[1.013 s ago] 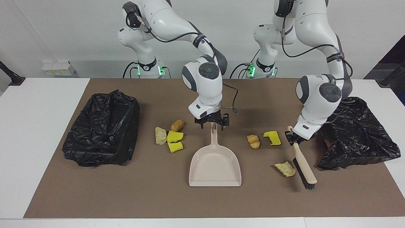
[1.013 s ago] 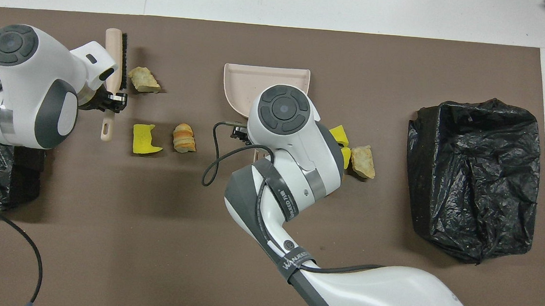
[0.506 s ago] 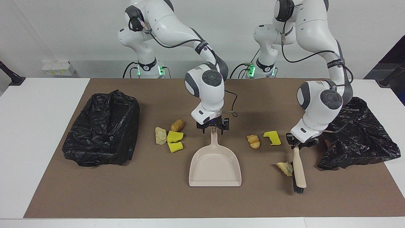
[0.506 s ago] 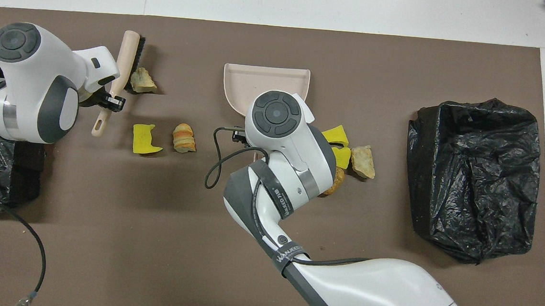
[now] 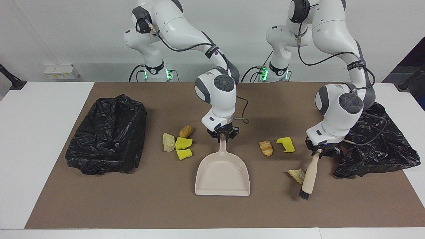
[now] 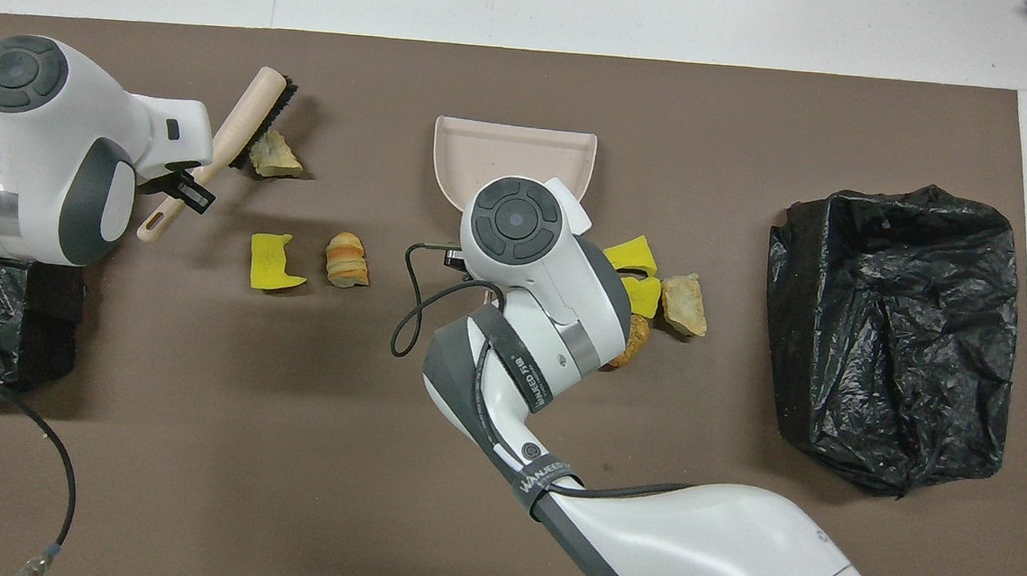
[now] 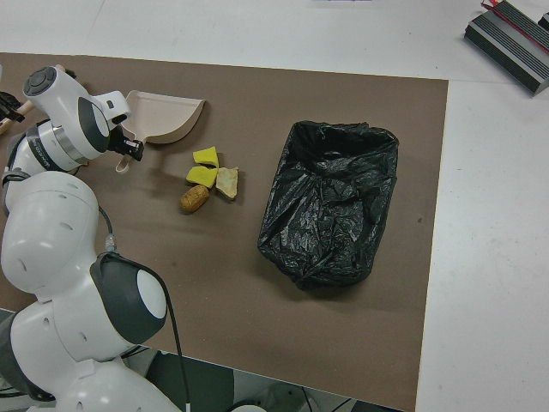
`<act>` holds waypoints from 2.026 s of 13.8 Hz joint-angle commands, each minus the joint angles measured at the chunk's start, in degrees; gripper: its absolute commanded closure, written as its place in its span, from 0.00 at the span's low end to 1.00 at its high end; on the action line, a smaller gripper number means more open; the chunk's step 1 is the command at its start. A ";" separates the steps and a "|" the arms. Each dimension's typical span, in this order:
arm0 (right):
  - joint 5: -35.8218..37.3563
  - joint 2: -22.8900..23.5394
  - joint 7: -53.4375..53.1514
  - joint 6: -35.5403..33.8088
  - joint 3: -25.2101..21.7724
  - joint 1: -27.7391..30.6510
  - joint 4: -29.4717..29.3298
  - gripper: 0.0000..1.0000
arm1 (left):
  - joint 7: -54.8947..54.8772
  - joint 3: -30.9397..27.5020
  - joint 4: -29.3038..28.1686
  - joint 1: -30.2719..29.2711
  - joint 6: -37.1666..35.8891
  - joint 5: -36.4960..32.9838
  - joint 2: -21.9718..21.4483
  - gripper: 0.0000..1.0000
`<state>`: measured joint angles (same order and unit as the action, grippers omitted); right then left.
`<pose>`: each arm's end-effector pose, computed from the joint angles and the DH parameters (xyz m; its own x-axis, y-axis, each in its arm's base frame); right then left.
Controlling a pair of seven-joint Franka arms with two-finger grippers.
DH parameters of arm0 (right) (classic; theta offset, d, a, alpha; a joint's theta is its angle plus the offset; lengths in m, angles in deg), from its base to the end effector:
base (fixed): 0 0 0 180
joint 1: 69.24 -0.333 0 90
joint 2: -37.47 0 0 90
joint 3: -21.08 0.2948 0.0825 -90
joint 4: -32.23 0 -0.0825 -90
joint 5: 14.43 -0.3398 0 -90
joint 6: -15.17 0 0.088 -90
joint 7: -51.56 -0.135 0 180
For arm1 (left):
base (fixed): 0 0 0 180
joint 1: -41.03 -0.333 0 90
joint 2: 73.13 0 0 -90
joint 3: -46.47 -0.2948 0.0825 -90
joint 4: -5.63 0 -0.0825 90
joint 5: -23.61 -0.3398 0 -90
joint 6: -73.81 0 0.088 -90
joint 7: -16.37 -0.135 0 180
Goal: Sweep and dump trash in bin
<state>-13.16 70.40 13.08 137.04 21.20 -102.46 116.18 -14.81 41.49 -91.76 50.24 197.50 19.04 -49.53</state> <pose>0.5601 0.3664 0.3287 0.9936 -0.0804 0.0796 -0.0775 -0.9962 -0.0395 0.6201 -0.0454 0.3364 0.7850 -0.6193 -0.0145 -0.6168 -0.7792 -0.1116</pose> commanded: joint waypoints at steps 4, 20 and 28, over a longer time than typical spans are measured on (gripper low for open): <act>-0.57 -11.28 24.26 -1.71 0.32 1.66 8.57 1.00 | -4.15 0.58 5.20 -0.33 1.55 -1.66 2.14 1.00; -2.06 -21.06 70.82 -7.88 0.32 2.98 23.01 1.00 | -3.90 0.84 -7.44 5.37 -10.66 -8.61 -4.78 1.00; -1.71 -20.71 70.38 -4.09 0.23 2.37 25.73 1.00 | 9.80 0.84 -11.68 9.34 -14.69 -7.82 -11.73 1.00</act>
<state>-13.81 50.19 81.59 131.11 21.24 -100.39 140.21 -7.63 42.89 -101.35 60.10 183.94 11.34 -57.58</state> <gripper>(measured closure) 0.678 0.736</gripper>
